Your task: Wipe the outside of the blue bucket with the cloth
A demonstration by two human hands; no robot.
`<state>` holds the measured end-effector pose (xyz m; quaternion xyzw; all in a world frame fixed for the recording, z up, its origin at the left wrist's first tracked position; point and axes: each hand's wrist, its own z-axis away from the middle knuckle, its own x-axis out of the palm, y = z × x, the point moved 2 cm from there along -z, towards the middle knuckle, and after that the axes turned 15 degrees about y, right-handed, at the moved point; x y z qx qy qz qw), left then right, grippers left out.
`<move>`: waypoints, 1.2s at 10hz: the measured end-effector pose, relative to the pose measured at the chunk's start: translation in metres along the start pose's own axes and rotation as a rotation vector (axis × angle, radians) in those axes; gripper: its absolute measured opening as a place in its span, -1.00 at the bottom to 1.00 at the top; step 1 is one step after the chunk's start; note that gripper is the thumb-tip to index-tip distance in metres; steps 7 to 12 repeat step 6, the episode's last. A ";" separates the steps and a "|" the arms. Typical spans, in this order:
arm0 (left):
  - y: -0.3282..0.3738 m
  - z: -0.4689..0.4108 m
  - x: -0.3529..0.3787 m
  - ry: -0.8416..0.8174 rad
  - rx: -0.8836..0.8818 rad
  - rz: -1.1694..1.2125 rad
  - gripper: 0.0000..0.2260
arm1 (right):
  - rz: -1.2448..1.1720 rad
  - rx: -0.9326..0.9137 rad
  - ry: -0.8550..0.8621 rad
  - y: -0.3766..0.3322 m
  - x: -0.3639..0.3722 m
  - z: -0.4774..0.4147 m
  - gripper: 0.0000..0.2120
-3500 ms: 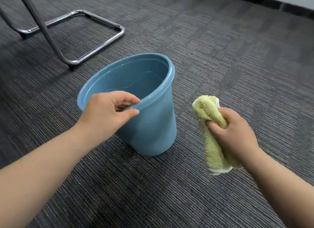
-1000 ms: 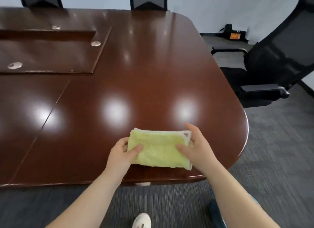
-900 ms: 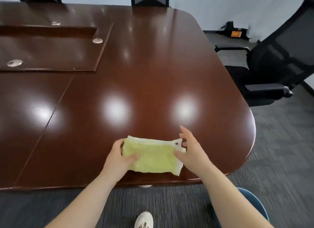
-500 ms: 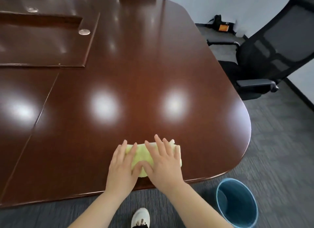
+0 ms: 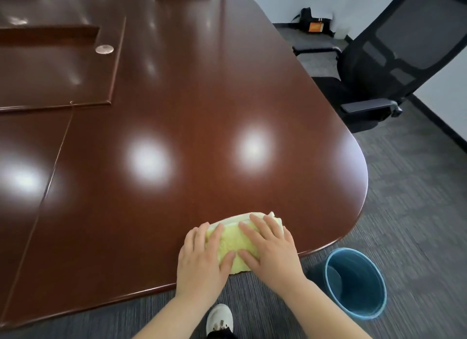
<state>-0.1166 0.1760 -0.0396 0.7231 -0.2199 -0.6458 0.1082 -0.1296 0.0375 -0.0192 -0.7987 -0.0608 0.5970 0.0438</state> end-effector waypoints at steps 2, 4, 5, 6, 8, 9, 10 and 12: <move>-0.004 -0.001 0.000 -0.018 -0.018 -0.013 -0.47 | -0.153 0.098 -0.121 0.001 0.002 -0.002 -0.52; 0.001 -0.001 -0.012 0.048 -0.041 0.074 -0.50 | -0.102 0.108 0.120 0.004 -0.024 0.005 -0.58; 0.012 0.005 -0.029 0.172 0.025 0.098 -0.63 | -0.182 0.239 0.304 0.016 -0.037 0.019 -0.64; 0.026 0.029 -0.041 0.267 0.215 0.097 -0.67 | -0.222 0.287 0.379 0.031 -0.051 0.051 -0.72; 0.026 0.029 -0.041 0.267 0.215 0.097 -0.67 | -0.222 0.287 0.379 0.031 -0.051 0.051 -0.72; 0.026 0.029 -0.041 0.267 0.215 0.097 -0.67 | -0.222 0.287 0.379 0.031 -0.051 0.051 -0.72; 0.026 0.029 -0.041 0.267 0.215 0.097 -0.67 | -0.222 0.287 0.379 0.031 -0.051 0.051 -0.72; 0.026 0.029 -0.041 0.267 0.215 0.097 -0.67 | -0.222 0.287 0.379 0.031 -0.051 0.051 -0.72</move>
